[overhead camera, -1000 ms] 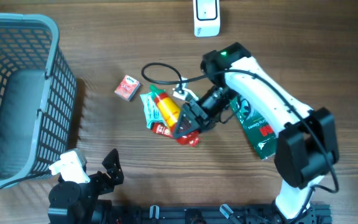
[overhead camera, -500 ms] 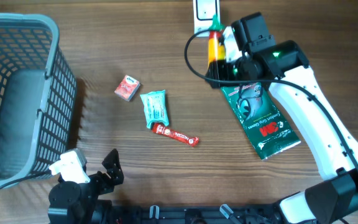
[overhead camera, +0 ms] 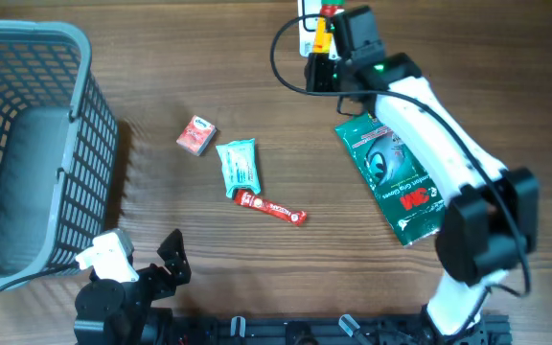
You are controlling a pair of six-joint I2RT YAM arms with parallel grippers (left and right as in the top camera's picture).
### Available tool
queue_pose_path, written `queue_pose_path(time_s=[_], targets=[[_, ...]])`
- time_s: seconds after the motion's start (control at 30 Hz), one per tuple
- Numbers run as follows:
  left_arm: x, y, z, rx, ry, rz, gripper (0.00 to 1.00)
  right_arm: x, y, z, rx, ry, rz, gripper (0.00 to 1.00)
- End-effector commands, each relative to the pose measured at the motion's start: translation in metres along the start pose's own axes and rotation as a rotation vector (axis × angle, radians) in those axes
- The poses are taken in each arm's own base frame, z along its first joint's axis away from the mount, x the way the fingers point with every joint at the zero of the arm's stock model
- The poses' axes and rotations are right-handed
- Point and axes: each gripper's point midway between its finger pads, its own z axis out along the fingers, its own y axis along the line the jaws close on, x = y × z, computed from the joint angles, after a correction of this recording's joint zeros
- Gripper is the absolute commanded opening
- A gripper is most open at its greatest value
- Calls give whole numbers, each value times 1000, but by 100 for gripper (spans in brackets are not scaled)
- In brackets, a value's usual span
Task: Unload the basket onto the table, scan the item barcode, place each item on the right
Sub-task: 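Carry the sriracha bottle up to the white scanner, then move the bottle right and set it at the table's right edge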
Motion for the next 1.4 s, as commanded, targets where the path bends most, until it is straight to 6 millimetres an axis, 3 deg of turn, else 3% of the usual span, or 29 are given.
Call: queue_pose_path(time_s=[0.0,0.13,0.33,0.53,0.63,0.7,0.77,0.8,0.93,0.97,1.03,1.13,1.2,1.3,1.37], targets=[[0,0,0,-2,1,16,100,-33,11,27,-28,-59,-4,54],[0,0,0,-2,1,16,100,-64,15,64,-34,-95,4,54],[0,0,0,-2,1,16,100,-75,-4,98,-46,-97,93,49],[0,0,0,-2,1,16,100,-70,-8,98,-80,-56,125,50],[0,0,0,-2,1,16,100,-60,-19,85,-78,40,156,50],[0,0,0,-2,1,16,100,-59,-49,69,-26,94,201,50],[0,0,0,-2,1,16,100,-58,-101,51,55,138,277,50],[0,0,0,-2,1,16,100,-54,-148,40,124,160,346,49],[0,0,0,-2,1,16,100,-31,-271,7,330,202,502,50],[0,0,0,-2,1,16,100,-19,-318,-8,419,209,563,51],[0,0,0,-2,1,16,100,-3,-371,-29,521,205,633,52],[0,0,0,-2,1,16,100,21,-432,-53,602,196,738,52],[0,0,0,-2,1,16,100,37,-463,-66,627,192,805,52],[0,0,0,-2,1,16,100,62,-493,-76,656,207,875,53],[0,0,0,-2,1,16,100,74,-503,-78,664,220,900,54]])
